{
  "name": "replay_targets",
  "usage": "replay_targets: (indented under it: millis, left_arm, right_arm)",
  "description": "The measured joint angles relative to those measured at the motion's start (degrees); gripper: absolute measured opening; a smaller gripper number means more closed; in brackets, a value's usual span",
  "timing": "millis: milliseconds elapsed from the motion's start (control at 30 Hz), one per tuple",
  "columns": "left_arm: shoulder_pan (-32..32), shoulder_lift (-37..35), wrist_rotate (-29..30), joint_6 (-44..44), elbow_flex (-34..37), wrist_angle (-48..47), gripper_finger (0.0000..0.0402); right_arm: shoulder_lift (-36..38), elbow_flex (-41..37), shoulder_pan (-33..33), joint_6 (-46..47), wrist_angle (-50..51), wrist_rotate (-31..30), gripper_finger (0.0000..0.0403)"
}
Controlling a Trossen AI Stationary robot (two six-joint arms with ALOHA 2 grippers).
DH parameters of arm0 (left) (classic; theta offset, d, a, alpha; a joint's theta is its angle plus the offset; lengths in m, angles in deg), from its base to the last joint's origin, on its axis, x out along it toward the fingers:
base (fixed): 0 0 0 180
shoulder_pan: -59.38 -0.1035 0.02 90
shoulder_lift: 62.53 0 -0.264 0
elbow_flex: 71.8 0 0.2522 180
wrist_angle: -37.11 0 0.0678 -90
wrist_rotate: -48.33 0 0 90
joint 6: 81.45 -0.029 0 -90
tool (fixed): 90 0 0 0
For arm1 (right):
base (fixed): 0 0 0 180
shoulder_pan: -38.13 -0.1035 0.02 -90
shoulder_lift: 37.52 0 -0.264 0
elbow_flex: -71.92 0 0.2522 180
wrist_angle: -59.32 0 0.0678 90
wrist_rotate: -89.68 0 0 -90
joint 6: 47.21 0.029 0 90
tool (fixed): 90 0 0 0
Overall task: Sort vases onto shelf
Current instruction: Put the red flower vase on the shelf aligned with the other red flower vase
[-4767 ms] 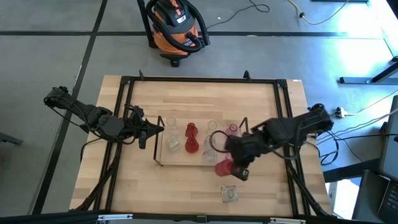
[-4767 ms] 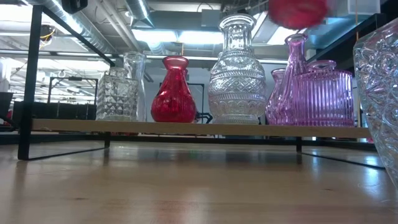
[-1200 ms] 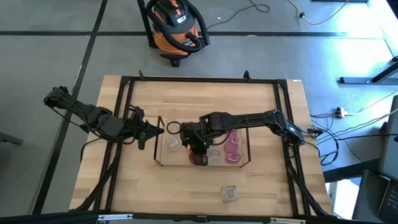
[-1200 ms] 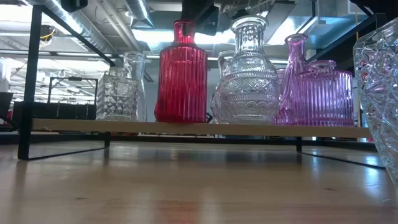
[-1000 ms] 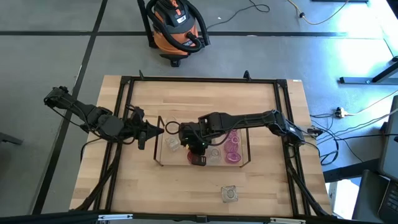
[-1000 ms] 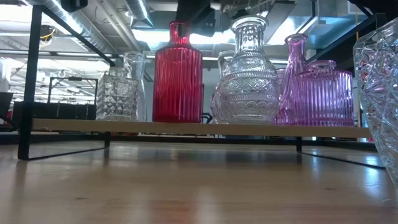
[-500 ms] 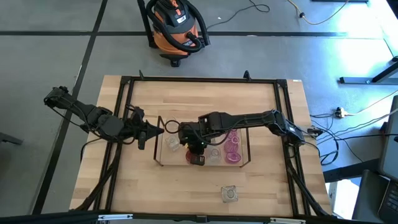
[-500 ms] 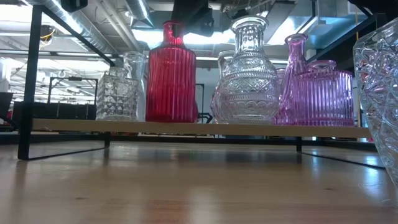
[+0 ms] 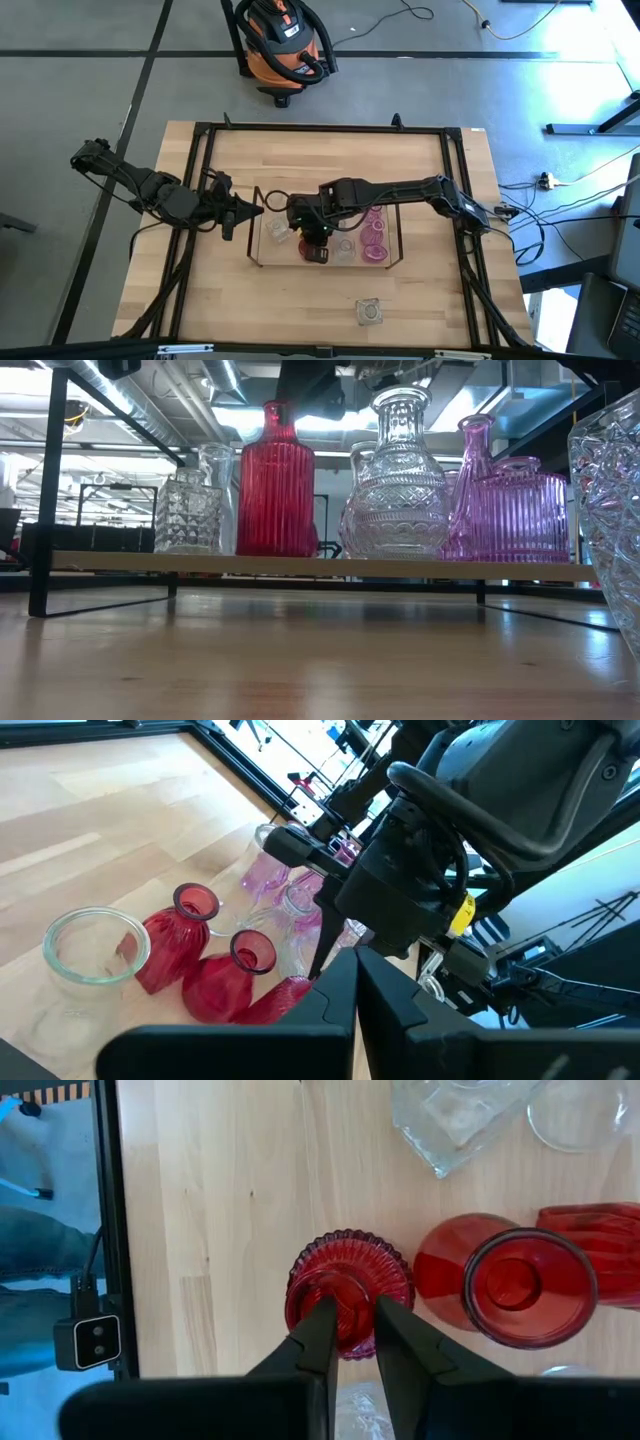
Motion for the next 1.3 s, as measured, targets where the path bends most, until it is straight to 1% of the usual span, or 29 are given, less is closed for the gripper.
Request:
replay_targets:
  millis: [600,800,867,967,1033,1100,1167,1233,1300]
  left_arm:
    - [0.00,0.00,0.00,-0.02,0.00,0.00,0.0000]
    - [0.00,0.00,0.00,-0.36,0.00,0.00,0.0000]
    - [0.00,-0.02,-0.02,-0.46,0.00,0.02,0.0000]
    - [0.01,-0.01,-0.10,-0.46,0.00,0.04,0.0000]
    - [0.00,-0.02,-1.66,-0.46,0.00,0.35,0.0000]
    - [0.23,-0.01,-5.15,-0.47,0.02,1.24,0.0000]
    - [1.25,0.31,-10.24,-0.46,0.02,3.18,0.0000]
    - [2.94,1.68,-15.73,-0.43,0.00,7.08,0.0000]
    - [5.70,3.80,-19.37,-0.39,0.02,11.63,0.0000]
  right_arm:
    - [0.19,0.16,-0.01,0.41,-0.25,-0.50,0.0053]
    - [0.80,3.89,-0.01,0.45,0.16,-5.08,0.0053]
    - [2.09,3.33,0.16,0.98,-0.82,-5.79,0.0053]
    - [3.45,3.70,0.68,1.90,1.57,-6.05,0.0053]
    - [4.95,3.46,0.80,3.22,2.65,-6.93,0.0053]
    - [6.67,3.46,0.77,4.55,3.91,-9.44,0.0053]
    - [8.54,3.46,0.74,5.01,5.48,-12.75,0.0053]
    - [10.33,3.46,0.73,6.08,8.67,-15.84,0.0053]
    - [12.06,3.46,0.68,7.63,13.34,-18.68,0.0053]
